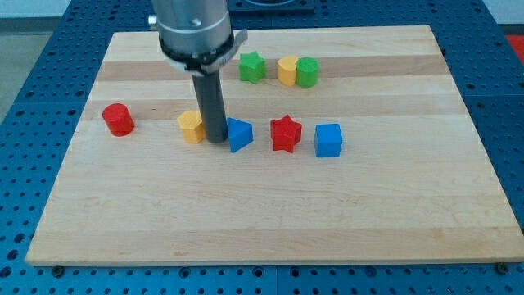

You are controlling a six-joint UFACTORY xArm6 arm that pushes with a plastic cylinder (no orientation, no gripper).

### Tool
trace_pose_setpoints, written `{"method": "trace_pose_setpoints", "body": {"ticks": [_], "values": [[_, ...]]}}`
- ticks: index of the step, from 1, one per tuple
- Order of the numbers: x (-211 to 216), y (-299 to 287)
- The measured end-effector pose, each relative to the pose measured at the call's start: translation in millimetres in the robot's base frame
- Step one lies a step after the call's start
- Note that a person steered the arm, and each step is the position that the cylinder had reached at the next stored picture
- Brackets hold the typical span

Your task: Place your arm bottom right of red circle

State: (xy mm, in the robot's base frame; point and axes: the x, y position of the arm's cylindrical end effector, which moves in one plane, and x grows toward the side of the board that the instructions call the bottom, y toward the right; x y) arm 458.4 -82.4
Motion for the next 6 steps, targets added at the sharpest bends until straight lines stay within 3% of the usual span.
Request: {"method": "trace_pose_setpoints", "body": {"ticks": [1, 2, 3, 6], "values": [[43.5, -8.0], [57.0, -67.7], [31.5, -125.1], [-51.7, -133.3]]}}
